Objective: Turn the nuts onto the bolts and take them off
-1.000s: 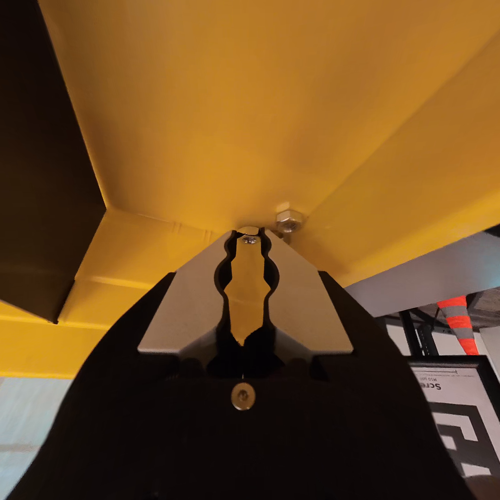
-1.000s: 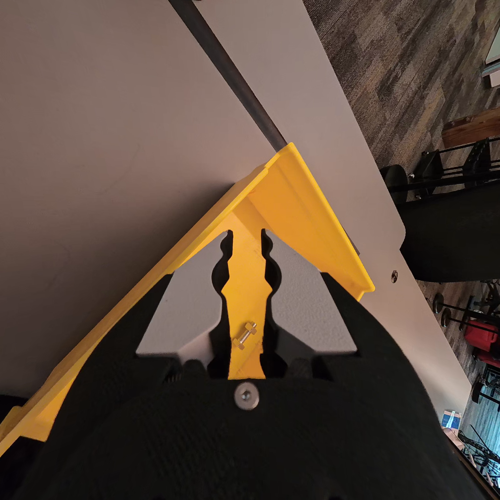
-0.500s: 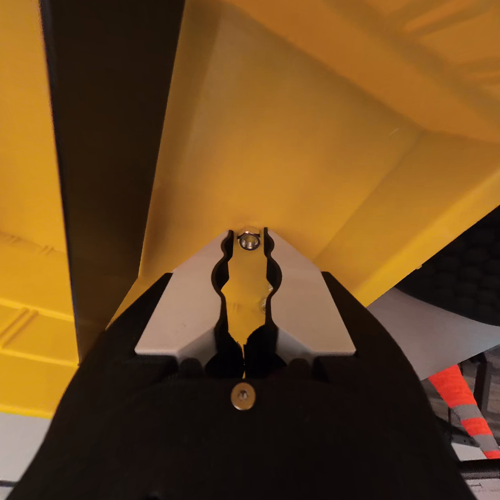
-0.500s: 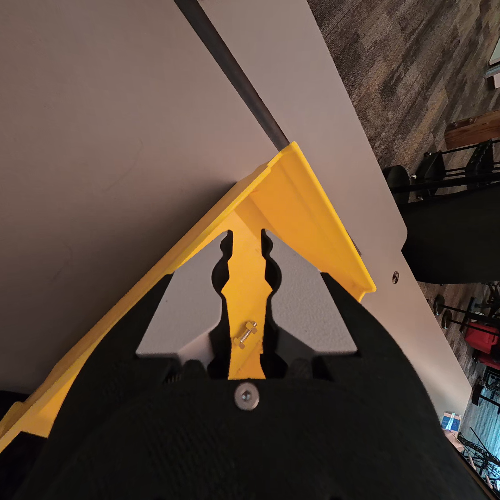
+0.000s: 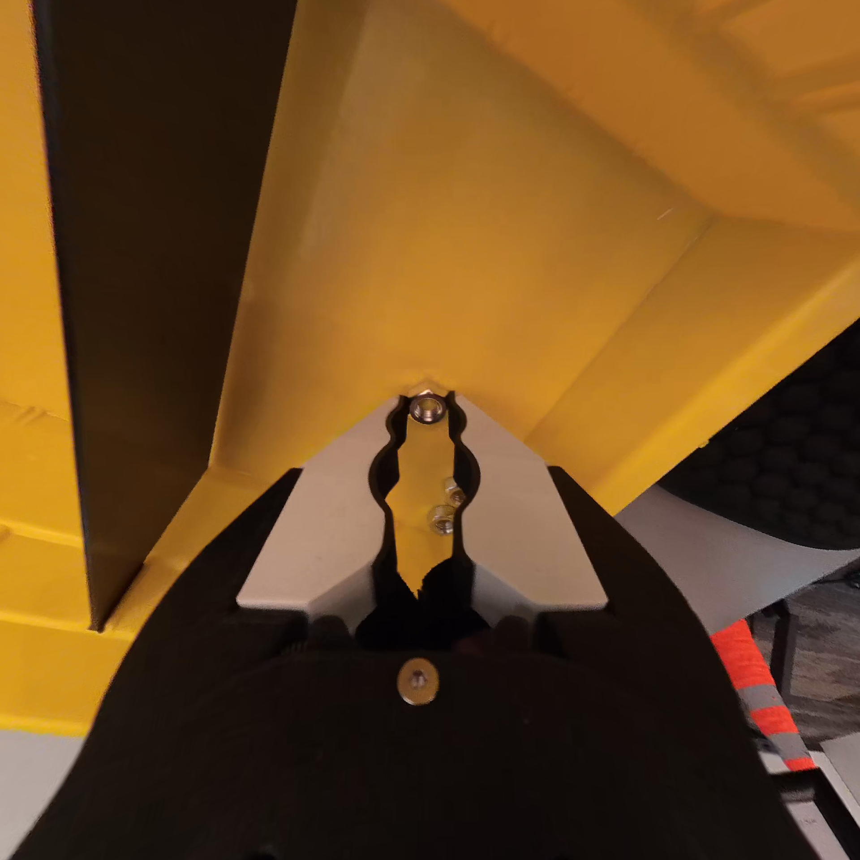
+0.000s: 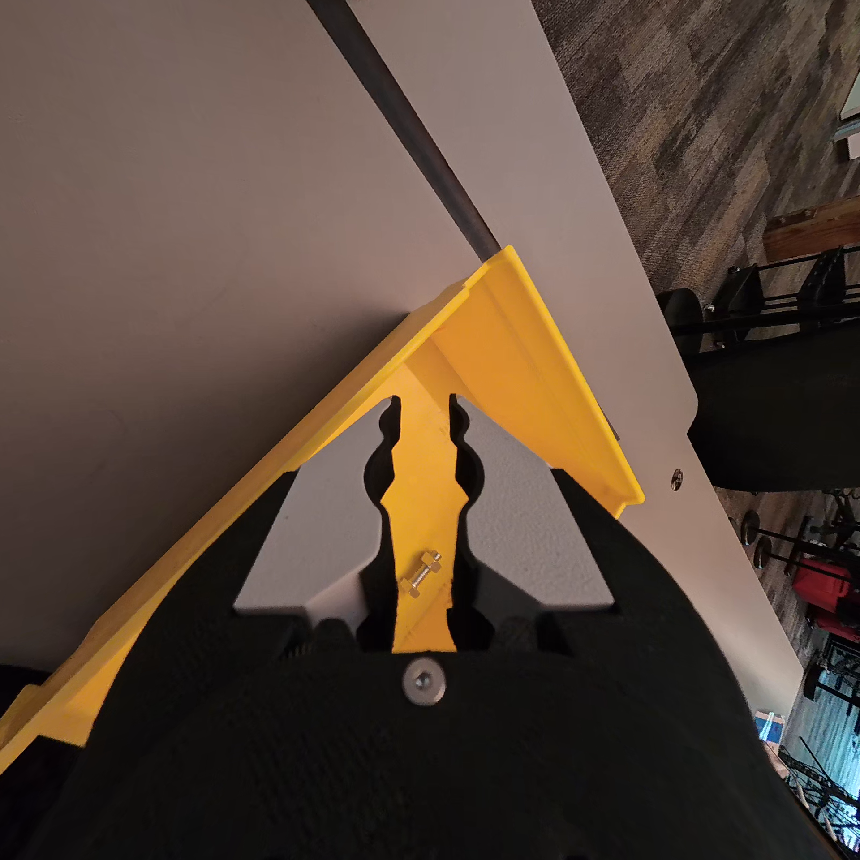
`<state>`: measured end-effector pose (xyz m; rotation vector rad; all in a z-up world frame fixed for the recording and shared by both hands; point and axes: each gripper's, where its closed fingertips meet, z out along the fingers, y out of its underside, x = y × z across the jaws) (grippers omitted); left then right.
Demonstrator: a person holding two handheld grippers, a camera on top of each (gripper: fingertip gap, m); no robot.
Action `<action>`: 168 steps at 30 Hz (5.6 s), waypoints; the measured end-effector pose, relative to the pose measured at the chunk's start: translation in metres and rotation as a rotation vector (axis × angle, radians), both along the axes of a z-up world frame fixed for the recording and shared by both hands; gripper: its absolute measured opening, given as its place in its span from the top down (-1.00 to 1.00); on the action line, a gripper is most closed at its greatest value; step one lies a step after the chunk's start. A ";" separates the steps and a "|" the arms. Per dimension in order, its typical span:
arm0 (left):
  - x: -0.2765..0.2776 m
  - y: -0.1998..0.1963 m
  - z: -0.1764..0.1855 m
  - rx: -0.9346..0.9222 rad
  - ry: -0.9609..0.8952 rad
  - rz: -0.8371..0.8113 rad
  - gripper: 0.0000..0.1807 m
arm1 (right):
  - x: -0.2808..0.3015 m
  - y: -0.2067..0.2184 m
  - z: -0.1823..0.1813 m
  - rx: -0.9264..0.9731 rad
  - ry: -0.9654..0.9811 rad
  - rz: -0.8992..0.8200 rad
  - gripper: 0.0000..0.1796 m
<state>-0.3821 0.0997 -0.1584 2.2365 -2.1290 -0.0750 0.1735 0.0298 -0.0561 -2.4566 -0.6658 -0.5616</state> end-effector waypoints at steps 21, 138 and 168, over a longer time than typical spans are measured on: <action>0.081 -0.003 0.140 0.361 -0.514 0.072 0.83 | -0.028 0.006 0.021 0.084 0.034 0.090 0.79; 0.329 -0.156 0.072 0.054 -1.098 -0.533 0.98 | -0.141 -0.012 -0.012 -0.108 0.364 0.517 0.74; 0.328 -0.177 0.083 0.207 -1.169 -0.702 0.77 | -0.135 -0.012 -0.019 -0.136 0.336 0.504 0.74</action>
